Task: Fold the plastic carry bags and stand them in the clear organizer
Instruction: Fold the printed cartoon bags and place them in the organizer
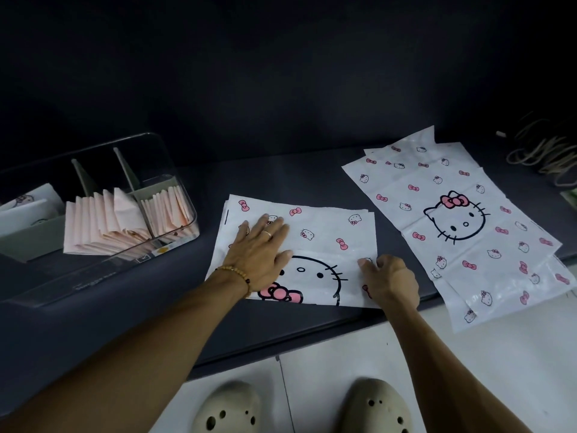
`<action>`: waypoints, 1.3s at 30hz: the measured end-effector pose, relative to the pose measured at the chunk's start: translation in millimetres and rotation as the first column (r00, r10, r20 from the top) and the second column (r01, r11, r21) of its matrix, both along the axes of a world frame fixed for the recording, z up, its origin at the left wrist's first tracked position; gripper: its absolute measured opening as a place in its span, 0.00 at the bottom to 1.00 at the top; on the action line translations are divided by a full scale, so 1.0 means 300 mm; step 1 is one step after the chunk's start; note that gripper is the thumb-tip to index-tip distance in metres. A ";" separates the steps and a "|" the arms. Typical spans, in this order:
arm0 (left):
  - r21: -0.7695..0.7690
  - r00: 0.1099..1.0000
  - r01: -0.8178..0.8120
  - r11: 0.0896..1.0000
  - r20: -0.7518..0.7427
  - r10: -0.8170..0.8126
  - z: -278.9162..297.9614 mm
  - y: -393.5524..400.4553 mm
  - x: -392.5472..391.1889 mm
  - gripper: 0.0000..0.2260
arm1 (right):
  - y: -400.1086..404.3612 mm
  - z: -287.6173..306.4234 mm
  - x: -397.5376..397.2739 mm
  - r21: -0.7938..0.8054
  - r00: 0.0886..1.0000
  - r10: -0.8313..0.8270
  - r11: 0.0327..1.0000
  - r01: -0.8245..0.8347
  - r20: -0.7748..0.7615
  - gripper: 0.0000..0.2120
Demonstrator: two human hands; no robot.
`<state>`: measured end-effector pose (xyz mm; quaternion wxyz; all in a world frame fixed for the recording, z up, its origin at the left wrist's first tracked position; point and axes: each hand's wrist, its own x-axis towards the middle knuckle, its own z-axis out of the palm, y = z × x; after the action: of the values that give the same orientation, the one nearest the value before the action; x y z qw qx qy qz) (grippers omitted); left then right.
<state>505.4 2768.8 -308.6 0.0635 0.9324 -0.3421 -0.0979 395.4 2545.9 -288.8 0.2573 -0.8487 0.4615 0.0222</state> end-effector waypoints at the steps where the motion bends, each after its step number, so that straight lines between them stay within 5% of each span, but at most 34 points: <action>1: 0.018 1.000 0.008 1.000 0.002 -0.008 -0.013 0.000 0.012 0.27 | -0.001 -0.002 0.003 -0.007 1.000 0.003 1.000 -0.003 -0.007 0.22; 7: 0.056 0.992 -0.123 0.991 0.049 0.120 -0.034 0.013 0.057 0.38 | -0.003 0.018 0.010 0.018 1.000 -0.009 1.000 0.010 -0.022 0.18; 10: 0.063 0.981 -0.163 0.985 0.114 0.155 -0.037 0.022 0.052 0.43 | 0.050 0.028 0.029 -0.291 0.995 0.100 0.953 -0.088 0.027 0.13; 13: 0.025 0.970 -0.200 0.979 0.146 0.194 -0.035 0.021 0.036 0.41 | 0.191 0.015 0.120 -0.530 0.866 0.463 0.791 -0.307 0.189 0.16; 15: -0.004 0.969 -0.204 0.979 0.142 0.202 -0.029 0.028 0.030 0.39 | 0.294 -0.005 0.218 -0.427 0.718 0.642 0.748 -0.509 0.269 0.17; 18: -0.046 0.967 -0.212 0.976 0.132 0.216 -0.040 0.082 -0.001 0.35 | 0.400 -0.051 0.331 -0.166 0.677 0.699 0.714 -0.680 0.233 0.22; 21: -0.033 0.960 -0.244 0.969 0.134 0.246 -0.055 0.152 -0.044 0.35 | 0.416 -0.109 0.349 -0.254 0.655 0.754 0.644 -0.721 0.052 0.26; 25: 0.010 0.956 -0.266 0.964 0.130 0.263 -0.055 0.170 -0.065 0.38 | 0.313 -0.124 0.301 -0.367 0.517 0.853 0.460 -0.809 -0.071 0.28; 33: 0.016 0.956 -0.271 0.963 0.126 0.267 -0.051 0.184 -0.065 0.41 | 0.063 -0.120 0.258 -0.358 0.680 0.702 0.592 -0.722 -0.212 0.41; 39: 0.025 0.954 -0.279 0.960 0.122 0.274 -0.052 0.179 -0.068 0.41 | 0.083 -0.057 0.238 -0.375 0.810 0.485 0.720 -0.584 -0.330 0.38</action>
<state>485.1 2822.5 -324.2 0.0367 0.9763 -0.2094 -0.0400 466.8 2570.7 -305.8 -0.0183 -0.9744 0.2112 0.0749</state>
